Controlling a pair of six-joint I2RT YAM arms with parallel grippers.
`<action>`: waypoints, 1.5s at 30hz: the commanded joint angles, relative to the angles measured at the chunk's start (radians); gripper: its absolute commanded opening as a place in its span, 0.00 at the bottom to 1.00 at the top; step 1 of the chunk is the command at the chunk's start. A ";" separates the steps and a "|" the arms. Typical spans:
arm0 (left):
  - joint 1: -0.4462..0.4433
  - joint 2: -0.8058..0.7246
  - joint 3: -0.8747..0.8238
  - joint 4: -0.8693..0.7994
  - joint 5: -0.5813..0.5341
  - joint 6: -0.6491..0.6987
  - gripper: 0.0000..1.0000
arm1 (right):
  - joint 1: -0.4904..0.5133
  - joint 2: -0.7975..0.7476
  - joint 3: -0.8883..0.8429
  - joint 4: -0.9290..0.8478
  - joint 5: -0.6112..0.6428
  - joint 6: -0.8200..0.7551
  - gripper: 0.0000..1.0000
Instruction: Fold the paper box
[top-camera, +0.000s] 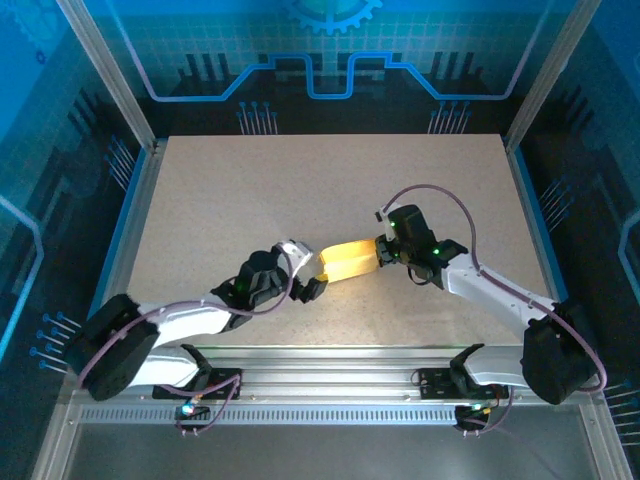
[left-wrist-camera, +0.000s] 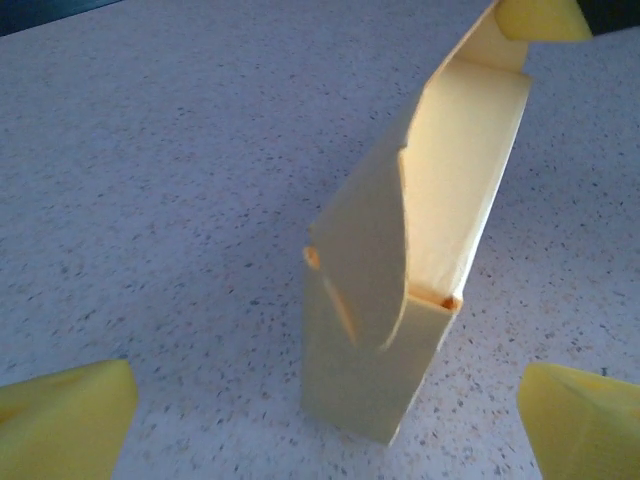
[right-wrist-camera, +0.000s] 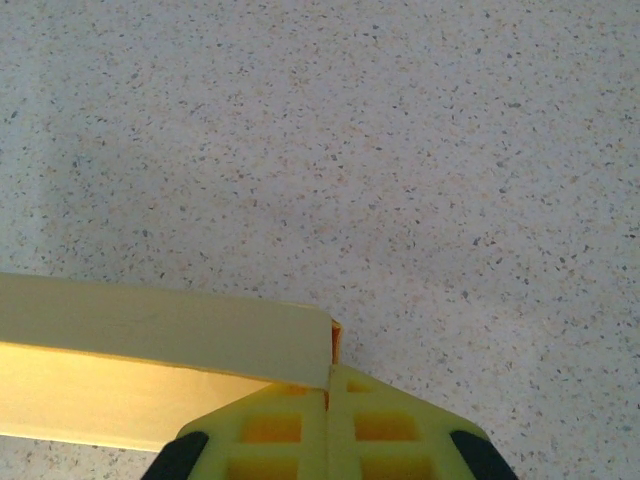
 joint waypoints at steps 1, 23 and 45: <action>0.006 -0.132 0.024 -0.219 -0.073 -0.111 0.99 | 0.030 0.028 0.000 -0.076 0.029 0.033 0.00; -0.068 0.067 0.698 -1.129 -0.128 -0.350 0.67 | 0.069 0.032 0.028 -0.109 0.055 0.031 0.00; -0.110 0.369 0.967 -1.337 -0.210 -0.228 0.26 | 0.072 0.032 0.028 -0.115 0.048 0.032 0.00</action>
